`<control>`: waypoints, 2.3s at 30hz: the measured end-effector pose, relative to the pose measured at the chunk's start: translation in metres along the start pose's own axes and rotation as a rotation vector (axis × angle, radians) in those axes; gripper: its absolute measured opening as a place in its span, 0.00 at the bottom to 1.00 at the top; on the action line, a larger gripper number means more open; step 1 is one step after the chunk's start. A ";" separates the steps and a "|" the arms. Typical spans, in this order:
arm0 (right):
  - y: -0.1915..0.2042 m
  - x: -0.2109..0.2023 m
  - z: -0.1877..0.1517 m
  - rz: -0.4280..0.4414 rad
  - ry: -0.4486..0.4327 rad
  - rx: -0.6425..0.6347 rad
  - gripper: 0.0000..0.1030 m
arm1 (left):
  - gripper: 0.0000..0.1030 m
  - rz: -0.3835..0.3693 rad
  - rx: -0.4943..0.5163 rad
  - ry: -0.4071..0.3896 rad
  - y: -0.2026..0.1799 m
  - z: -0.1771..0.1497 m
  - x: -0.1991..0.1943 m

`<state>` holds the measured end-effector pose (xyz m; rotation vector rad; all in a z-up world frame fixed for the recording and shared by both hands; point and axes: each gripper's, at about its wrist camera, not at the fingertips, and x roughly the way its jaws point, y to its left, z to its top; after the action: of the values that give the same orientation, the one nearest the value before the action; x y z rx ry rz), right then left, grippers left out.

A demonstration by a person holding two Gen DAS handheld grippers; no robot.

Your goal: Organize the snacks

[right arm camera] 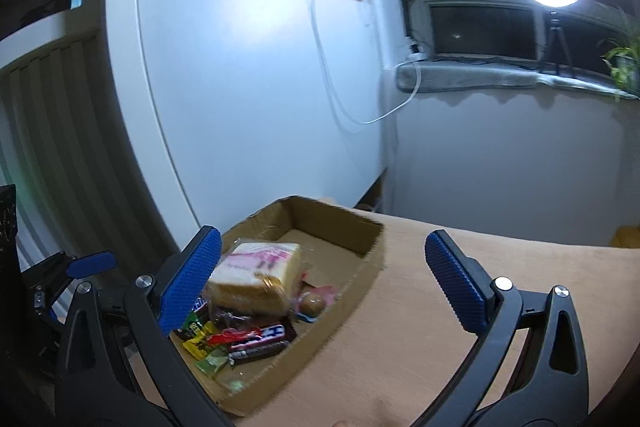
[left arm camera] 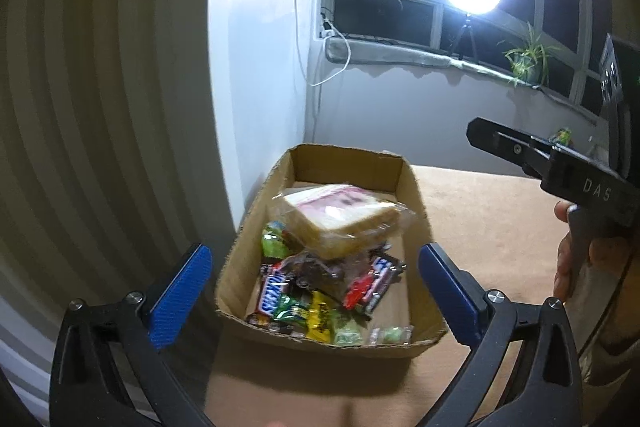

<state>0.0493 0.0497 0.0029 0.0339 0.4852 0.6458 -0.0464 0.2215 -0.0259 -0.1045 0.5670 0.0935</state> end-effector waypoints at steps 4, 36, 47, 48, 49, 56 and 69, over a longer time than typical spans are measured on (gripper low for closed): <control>-0.015 -0.017 -0.008 -0.050 -0.010 0.038 1.00 | 1.00 0.043 -0.005 0.002 -0.008 0.002 0.003; -0.134 -0.218 -0.080 -0.515 -0.006 0.103 1.00 | 1.00 -0.067 0.130 -0.006 -0.214 -0.013 -0.008; -0.121 -0.216 -0.076 -0.514 -0.011 0.081 1.00 | 1.00 -0.044 0.133 -0.031 -0.211 -0.017 -0.019; -0.119 -0.214 -0.076 -0.514 -0.008 0.077 1.00 | 1.00 -0.043 0.127 -0.032 -0.208 -0.017 -0.020; -0.117 -0.212 -0.075 -0.512 -0.006 0.074 1.00 | 1.00 -0.041 0.124 -0.033 -0.206 -0.017 -0.020; -0.107 -0.204 -0.076 -0.502 0.002 0.060 1.00 | 1.00 -0.029 0.112 -0.037 -0.196 -0.020 -0.022; -0.105 -0.202 -0.077 -0.503 0.005 0.063 1.00 | 1.00 -0.020 0.104 -0.036 -0.195 -0.022 -0.024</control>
<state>-0.0647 -0.1616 0.0014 -0.0304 0.4947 0.1376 -0.0556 0.0242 -0.0168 -0.0077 0.5340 0.0465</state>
